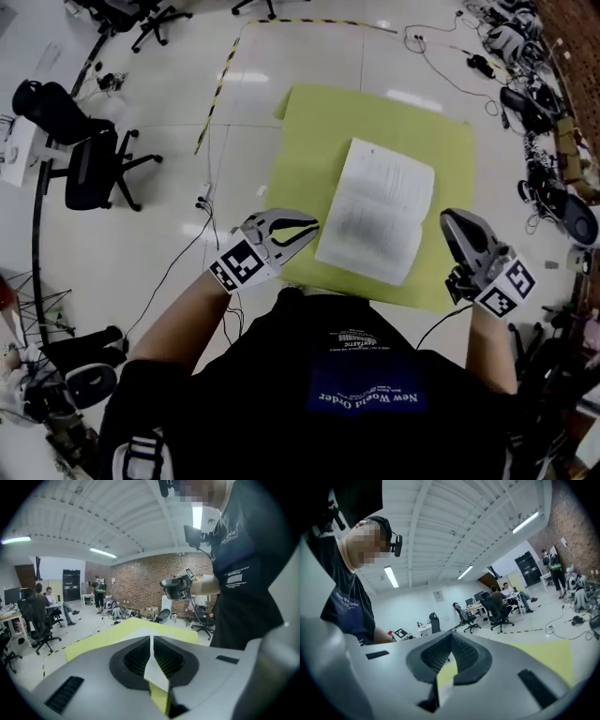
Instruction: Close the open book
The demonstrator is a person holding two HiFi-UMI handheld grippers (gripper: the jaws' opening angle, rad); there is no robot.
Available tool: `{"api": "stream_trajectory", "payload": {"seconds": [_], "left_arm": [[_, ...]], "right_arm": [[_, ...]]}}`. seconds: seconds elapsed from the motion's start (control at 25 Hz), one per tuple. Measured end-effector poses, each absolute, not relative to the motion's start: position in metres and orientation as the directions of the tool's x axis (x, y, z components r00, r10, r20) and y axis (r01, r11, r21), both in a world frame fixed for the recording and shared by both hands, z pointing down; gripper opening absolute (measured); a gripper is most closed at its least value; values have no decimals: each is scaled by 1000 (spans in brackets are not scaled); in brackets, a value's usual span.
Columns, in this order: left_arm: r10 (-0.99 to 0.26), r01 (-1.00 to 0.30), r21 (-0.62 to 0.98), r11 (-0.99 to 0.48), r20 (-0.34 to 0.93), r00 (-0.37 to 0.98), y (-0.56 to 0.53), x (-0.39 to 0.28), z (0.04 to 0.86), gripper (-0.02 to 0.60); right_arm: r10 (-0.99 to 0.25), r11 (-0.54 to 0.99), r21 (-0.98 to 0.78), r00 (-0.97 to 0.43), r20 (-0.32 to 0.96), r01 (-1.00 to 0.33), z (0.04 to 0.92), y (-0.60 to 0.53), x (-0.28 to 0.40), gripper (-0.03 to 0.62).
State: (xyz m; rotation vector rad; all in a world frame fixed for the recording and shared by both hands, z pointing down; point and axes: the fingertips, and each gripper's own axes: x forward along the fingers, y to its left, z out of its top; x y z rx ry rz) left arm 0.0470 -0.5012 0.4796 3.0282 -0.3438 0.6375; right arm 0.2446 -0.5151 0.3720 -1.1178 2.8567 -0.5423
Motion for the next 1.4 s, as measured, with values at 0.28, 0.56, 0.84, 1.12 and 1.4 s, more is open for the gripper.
{"api": "stream_trajectory", "payload": {"seconds": [0.28, 0.56, 0.84, 1.12, 1.4], "left_arm": [[-140, -72, -138, -988, 582, 801, -511, 46, 556, 9], [24, 304, -289, -908, 688, 725, -521, 55, 612, 209], [-226, 558, -664, -497, 720, 656, -575, 62, 672, 219], [-198, 532, -762, -369, 624, 756, -565, 91, 667, 219], [-161, 569, -754, -327, 638, 753, -553, 96, 677, 225]], "right_arm": [[-593, 741, -357, -804, 50, -568, 413, -544, 230, -17], [-620, 696, -387, -778, 101, -605, 456, -540, 233, -17], [-652, 668, -396, -752, 98, -630, 481, -538, 222, -17], [-662, 665, -422, -748, 48, -616, 478, -533, 223, -17], [-710, 611, -463, -703, 37, -642, 480, -533, 240, -16]]}}
